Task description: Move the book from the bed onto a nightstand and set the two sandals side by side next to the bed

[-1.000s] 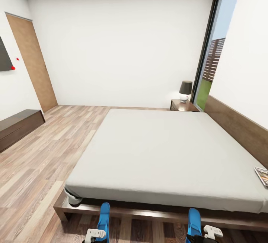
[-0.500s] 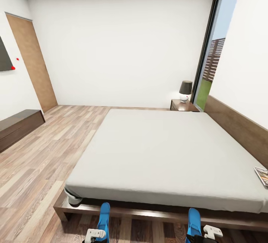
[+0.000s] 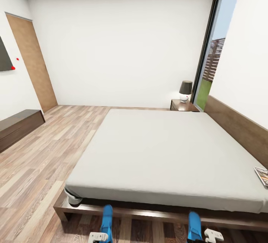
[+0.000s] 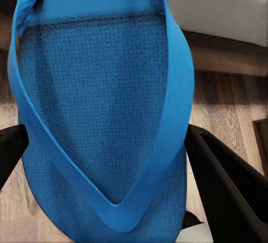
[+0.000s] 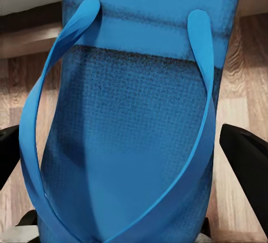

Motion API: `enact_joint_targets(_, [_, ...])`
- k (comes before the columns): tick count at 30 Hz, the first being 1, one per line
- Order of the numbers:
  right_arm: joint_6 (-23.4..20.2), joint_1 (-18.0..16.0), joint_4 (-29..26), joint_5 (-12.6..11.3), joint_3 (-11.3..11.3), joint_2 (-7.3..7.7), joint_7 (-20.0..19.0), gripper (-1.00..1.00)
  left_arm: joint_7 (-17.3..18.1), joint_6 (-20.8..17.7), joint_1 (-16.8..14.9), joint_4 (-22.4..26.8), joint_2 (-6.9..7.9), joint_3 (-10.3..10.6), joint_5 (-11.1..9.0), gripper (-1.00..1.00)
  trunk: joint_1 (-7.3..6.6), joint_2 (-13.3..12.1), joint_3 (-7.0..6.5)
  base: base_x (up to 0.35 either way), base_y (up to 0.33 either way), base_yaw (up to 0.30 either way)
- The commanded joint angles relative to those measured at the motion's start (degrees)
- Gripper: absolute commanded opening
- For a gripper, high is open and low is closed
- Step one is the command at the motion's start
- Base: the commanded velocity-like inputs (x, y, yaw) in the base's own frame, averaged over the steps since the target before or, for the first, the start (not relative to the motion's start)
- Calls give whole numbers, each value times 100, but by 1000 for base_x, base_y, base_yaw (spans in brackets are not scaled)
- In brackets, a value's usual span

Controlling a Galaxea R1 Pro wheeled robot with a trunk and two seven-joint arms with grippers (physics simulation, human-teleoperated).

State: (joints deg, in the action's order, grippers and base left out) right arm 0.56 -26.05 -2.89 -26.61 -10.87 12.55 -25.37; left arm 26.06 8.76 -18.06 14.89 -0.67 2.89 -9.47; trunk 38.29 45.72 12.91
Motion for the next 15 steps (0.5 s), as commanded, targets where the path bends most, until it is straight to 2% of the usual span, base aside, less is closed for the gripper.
enact_joint_targets(1, [6, -5, 37, -60, -38, 2, -52, -100, 15, 16, -4, 3, 10, 37, -86, -100, 1, 6, 8, 0, 0, 0])
enact_joint_targets(6, [6, -5, 202, -64, -30, 0, -213, -100, 21, 12, -4, 29, 22, 30, -241, -100, 1, 6, 8, 0, 0, 0])
enact_joint_targets(11, [6, -5, 367, -64, -30, 2, -374, -100, 22, 9, -4, 37, 26, 28, -250, -100, 1, 6, 8, 0, 0, 0])
enact_joint_targets(15, [6, -5, 426, -64, -29, 2, -502, -100, 18, 4, -4, 39, 31, 28, -253, -100, 89, 166, 80, 0, 0, 0])
